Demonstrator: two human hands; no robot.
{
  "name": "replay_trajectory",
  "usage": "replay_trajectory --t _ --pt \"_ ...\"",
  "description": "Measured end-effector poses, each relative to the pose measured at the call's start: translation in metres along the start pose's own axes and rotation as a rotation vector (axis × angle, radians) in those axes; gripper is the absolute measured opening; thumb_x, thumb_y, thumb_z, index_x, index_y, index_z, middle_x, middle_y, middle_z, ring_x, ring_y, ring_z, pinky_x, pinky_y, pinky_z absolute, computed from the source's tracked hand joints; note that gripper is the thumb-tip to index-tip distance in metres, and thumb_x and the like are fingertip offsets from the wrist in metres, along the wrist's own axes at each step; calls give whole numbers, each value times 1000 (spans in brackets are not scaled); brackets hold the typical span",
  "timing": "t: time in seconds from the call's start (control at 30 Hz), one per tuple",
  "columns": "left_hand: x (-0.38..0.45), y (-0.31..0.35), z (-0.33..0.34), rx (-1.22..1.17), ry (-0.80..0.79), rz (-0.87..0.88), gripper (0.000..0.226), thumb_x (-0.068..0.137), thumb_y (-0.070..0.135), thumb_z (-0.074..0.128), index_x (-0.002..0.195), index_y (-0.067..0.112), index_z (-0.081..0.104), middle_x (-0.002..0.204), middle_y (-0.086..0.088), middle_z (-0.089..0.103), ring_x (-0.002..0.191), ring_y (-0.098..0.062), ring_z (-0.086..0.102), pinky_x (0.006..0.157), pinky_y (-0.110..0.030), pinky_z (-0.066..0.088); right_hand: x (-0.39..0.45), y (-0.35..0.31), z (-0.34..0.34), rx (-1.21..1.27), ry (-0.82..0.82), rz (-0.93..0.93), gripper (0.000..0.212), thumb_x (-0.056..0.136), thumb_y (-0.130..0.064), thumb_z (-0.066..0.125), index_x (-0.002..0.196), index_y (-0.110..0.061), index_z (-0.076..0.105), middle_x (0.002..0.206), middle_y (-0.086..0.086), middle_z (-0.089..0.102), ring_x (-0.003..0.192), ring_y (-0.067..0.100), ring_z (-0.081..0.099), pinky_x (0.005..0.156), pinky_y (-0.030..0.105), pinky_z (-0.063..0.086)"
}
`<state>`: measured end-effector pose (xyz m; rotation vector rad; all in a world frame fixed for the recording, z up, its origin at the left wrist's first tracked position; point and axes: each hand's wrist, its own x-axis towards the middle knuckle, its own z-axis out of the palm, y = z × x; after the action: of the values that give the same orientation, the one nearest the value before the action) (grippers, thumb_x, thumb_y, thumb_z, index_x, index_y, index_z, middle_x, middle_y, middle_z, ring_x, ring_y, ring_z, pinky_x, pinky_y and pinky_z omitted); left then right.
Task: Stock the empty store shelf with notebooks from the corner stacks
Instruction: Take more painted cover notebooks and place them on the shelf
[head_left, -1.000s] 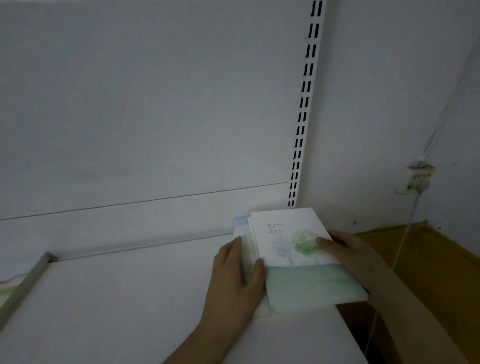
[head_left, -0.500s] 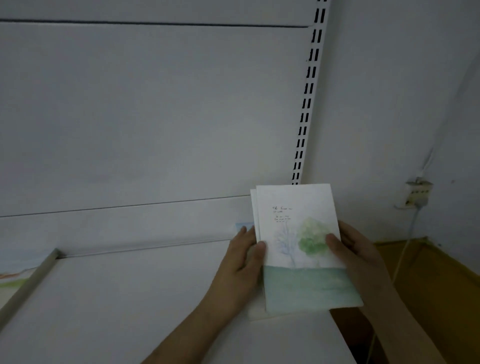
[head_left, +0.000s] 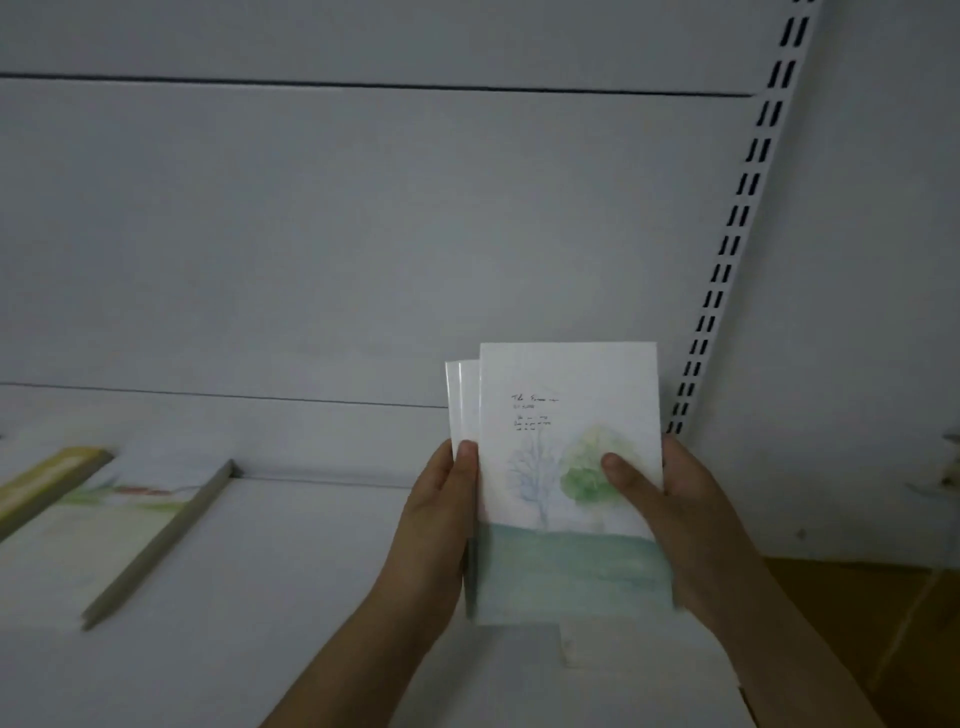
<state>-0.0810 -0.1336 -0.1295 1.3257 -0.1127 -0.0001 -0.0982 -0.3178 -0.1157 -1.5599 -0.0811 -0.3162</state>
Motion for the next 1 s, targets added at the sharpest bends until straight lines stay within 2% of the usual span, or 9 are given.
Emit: replay_trajectory --t 0.1,0.27,0.4,0.47,0.6,0.7,0.8,0.9,1.0 --pt "-6 3 -40 201 96 19 37 89 58 47 118 37 56 111 16 69 100 -5 67 91 -34 54 10 12 46 -78 -35 37 23 88 -28 66 110 -30 62 100 -16 73 91 5 69 80 30 54" --pt "-14 12 -122 246 271 -62 26 101 32 45 123 45 44 111 12 70 100 -14 69 92 -44 55 10 29 129 -210 -243 104 23 93 -34 58 114 -29 51 108 -19 64 94 -4 61 76 19 47" --pt "-20 35 -173 366 243 2 33 101 25 47 129 42 49 118 21 65 105 -2 64 95 -33 51 7 36 184 -83 -168 216 14 94 -23 59 107 -25 61 104 -7 71 93 13 68 87 39 54" --pt "-20 52 -194 482 212 54 36 99 24 50 129 45 48 122 23 61 108 2 60 93 -26 50 5 31 210 32 -115 267 14 93 -20 60 106 -23 64 99 -5 74 87 17 71 80 40 56" --pt "-24 72 -242 742 228 115 41 97 37 54 138 36 49 128 21 56 109 3 57 96 -30 52 8 31 249 81 -70 330 15 95 -20 58 109 -20 62 99 0 73 88 23 70 80 46 57" --pt "-37 69 -275 1055 147 104 47 96 48 50 140 34 46 133 24 51 117 9 47 104 -19 39 17 55 265 -275 -193 318 27 97 -27 52 120 -14 56 118 8 65 102 26 63 90 40 50" --pt "-43 44 -304 1497 -83 -28 88 84 77 41 154 27 20 160 4 22 148 -13 12 121 -32 12 21 84 268 -764 -245 256 53 96 -35 51 135 0 41 135 21 50 124 34 47 101 37 39" --pt "-42 23 -316 1622 -195 -156 115 71 91 38 156 21 6 161 -1 -20 147 -16 -25 121 -45 -12 22 102 266 -1003 -322 199 52 96 -46 38 129 -10 53 134 19 51 129 33 41 108 40 32" --pt "-37 21 -319 1592 -202 -92 111 72 84 48 155 18 15 162 2 -15 148 -13 -20 121 -43 -13 25 110 269 -941 -334 126 58 89 -52 37 128 -16 58 129 10 57 121 29 48 104 41 38"
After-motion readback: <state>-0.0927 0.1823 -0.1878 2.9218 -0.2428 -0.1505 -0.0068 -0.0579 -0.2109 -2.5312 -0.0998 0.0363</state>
